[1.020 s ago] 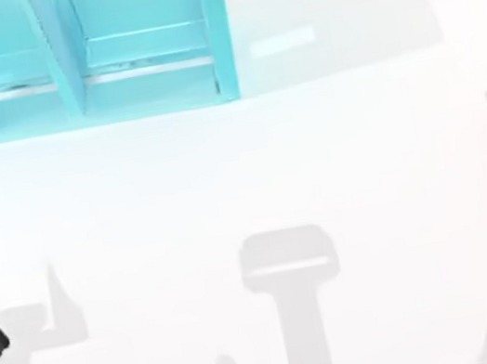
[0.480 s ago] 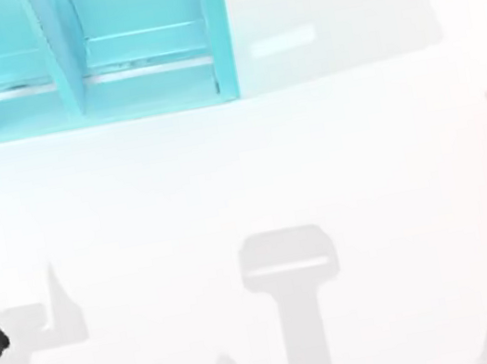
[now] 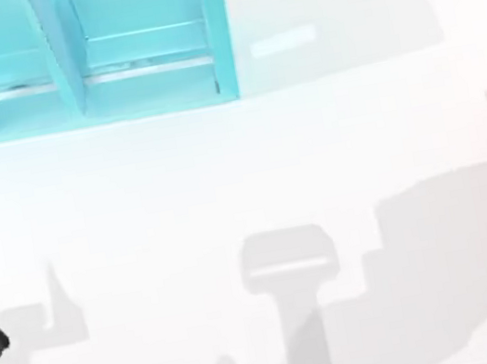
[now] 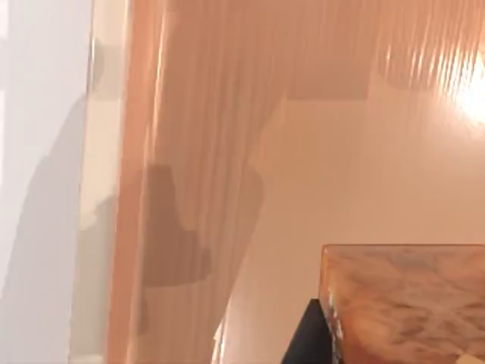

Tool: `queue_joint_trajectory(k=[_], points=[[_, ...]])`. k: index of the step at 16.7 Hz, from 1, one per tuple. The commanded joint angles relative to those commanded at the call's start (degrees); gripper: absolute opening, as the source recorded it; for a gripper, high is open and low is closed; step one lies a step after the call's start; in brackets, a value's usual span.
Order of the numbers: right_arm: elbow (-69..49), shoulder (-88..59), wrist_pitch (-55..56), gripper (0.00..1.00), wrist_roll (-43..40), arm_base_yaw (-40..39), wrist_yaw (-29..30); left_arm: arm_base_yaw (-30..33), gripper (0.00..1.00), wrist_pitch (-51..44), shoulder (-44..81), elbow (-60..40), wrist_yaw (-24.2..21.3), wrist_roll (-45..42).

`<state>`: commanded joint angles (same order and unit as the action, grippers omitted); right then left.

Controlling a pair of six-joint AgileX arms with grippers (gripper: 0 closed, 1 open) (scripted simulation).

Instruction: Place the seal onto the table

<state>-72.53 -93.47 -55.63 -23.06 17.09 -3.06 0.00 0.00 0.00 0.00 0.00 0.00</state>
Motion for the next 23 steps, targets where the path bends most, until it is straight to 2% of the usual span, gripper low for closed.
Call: queue_joint_trajectory(k=[5, 9, 16, 23], points=[[-6.57, 4.94, -16.46, 0.00, 15.70, -12.25, 1.21, 0.00, 1.00, 0.00, 0.00, 0.00, 0.00, 0.00], [-5.95, 5.49, -24.14, 0.00, 23.33, -16.88, 2.85, 0.00, 1.00, 0.00, 0.00, 0.00, 0.00, 0.00], [-6.09, 4.44, -24.12, 0.00, 24.38, -17.43, 2.87, 0.00, 1.00, 0.00, 0.00, 0.00, 0.00, 0.00], [-11.37, -10.51, -15.47, 0.00, 35.45, -28.38, 4.04, 0.00, 1.00, 0.00, 0.00, 0.00, 0.00, 0.00]])
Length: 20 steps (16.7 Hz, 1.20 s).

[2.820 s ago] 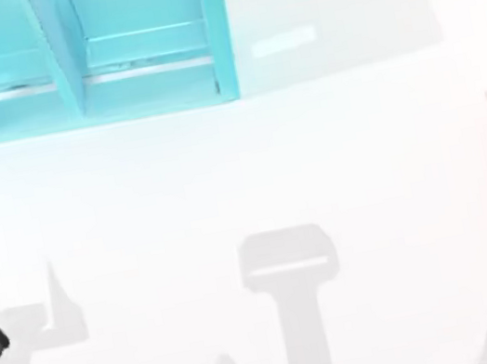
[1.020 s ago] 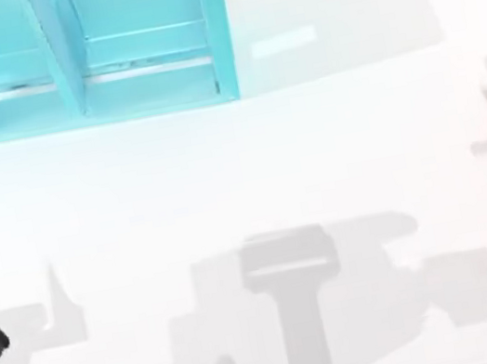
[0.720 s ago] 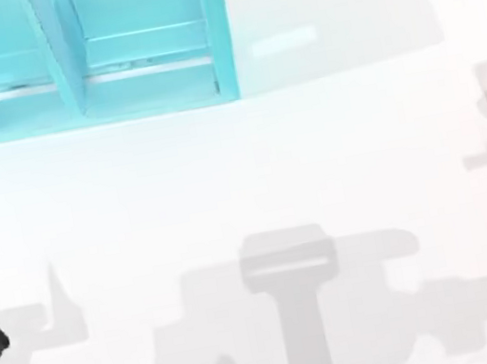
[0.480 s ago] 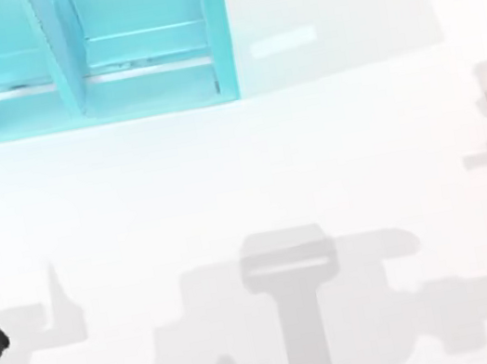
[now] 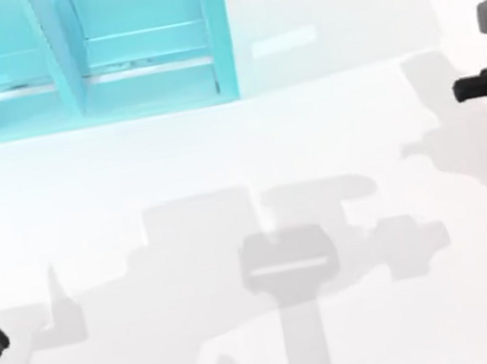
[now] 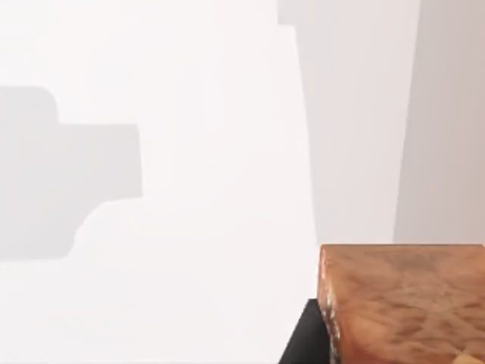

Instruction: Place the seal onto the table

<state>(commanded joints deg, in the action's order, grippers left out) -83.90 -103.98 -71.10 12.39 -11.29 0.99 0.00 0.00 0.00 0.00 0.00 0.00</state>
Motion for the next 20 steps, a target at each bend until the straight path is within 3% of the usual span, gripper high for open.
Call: queue_joint_trajectory(k=[7, 20], points=[[-4.85, -12.95, 9.33, 0.00, 10.39, -10.10, -0.73, 0.00, 1.00, 0.00, 0.00, 0.00, 0.00, 0.00], [-0.33, -15.59, 16.56, 0.00, 10.65, -10.25, -0.76, 0.00, 1.00, 0.00, 0.00, 0.00, 0.00, 0.00]])
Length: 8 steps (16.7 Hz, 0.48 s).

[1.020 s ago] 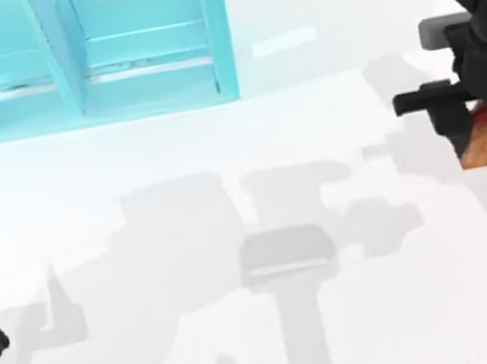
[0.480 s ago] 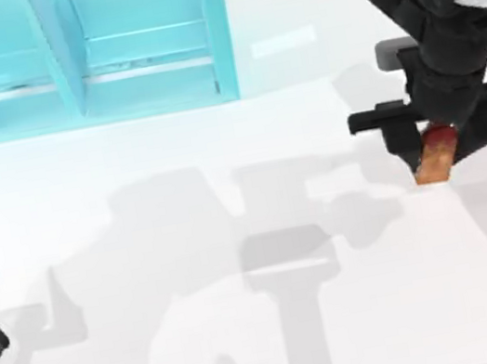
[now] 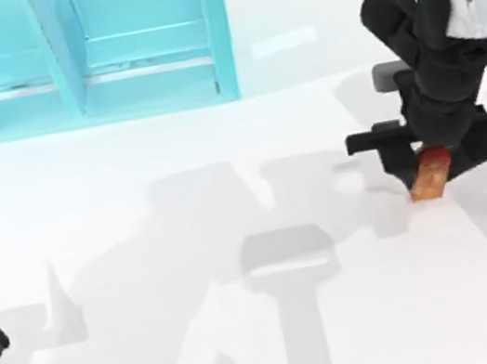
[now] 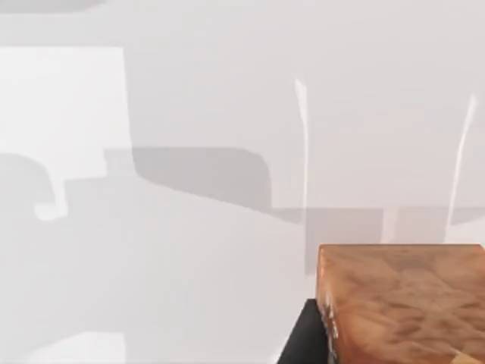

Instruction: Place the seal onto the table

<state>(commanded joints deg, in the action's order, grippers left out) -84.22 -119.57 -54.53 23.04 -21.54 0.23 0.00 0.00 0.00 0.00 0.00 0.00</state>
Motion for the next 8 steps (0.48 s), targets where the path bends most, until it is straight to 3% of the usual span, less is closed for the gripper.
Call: queue_joint_trajectory(k=[6, 8], points=[[1.21, -0.77, 1.93, 0.00, 0.02, -0.09, 0.02, 0.00, 1.00, 0.00, 0.00, 0.00, 0.00, 0.00], [1.21, -0.77, 1.93, 0.15, 0.02, -0.09, 0.02, 0.00, 1.00, 0.00, 0.00, 0.00, 0.00, 0.00]])
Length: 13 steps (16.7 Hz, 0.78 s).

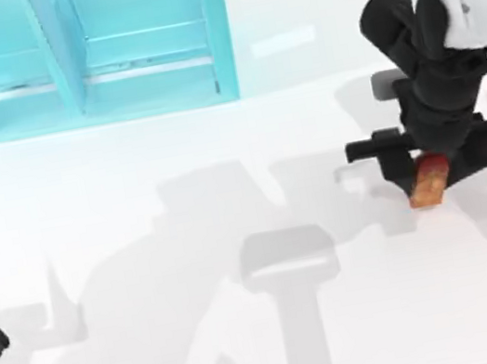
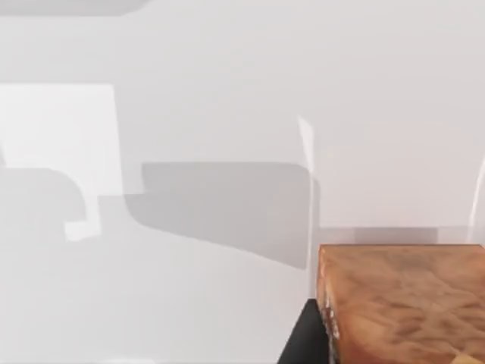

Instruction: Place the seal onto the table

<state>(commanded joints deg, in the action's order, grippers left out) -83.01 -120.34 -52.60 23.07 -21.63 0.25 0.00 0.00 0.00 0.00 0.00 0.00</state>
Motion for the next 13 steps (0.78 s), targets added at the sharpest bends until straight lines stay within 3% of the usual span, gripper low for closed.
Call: queue_joint_trajectory(k=[11, 13], points=[[0.00, 0.00, 0.00, 0.98, 0.00, 0.00, 0.00, 0.00, 1.00, 0.00, 0.00, 0.00, 0.00, 0.00], [0.00, 0.00, 0.00, 1.00, 0.00, 0.00, 0.00, 0.00, 1.00, 0.00, 0.00, 0.00, 0.00, 0.00]])
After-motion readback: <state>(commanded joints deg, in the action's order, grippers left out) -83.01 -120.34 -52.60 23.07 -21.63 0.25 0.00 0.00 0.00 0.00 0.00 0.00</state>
